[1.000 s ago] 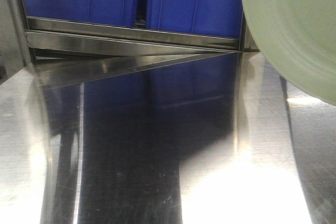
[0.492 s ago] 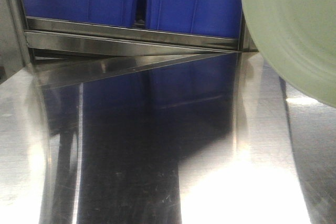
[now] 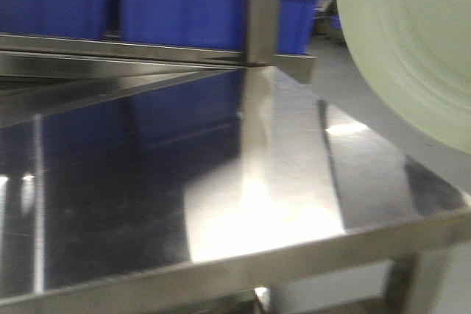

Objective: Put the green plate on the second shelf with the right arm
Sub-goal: 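Drive the base away from the table holding the plate in the right gripper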

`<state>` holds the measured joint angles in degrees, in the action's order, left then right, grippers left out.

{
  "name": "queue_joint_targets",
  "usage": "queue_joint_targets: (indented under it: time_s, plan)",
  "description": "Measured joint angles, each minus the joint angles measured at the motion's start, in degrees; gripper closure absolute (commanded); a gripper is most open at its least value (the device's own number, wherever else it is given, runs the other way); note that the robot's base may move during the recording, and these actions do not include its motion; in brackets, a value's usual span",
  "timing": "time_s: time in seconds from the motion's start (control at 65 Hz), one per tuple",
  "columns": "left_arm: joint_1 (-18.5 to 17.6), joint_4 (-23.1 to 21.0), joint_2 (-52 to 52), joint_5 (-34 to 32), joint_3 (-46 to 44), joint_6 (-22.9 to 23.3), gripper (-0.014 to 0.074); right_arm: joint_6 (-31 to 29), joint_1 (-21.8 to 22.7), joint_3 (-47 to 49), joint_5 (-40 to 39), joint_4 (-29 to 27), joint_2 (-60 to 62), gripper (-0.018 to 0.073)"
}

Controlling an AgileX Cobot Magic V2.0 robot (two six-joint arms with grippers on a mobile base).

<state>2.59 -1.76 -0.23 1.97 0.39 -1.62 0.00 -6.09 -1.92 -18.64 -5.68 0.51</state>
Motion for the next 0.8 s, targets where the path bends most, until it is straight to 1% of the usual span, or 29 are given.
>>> queue_joint_targets:
  time_s: [0.8]
  plan:
    - [0.00,0.00,0.00,0.00,0.00,0.00,0.0466,0.00,0.00,0.00,0.00,-0.05,0.09,0.0505]
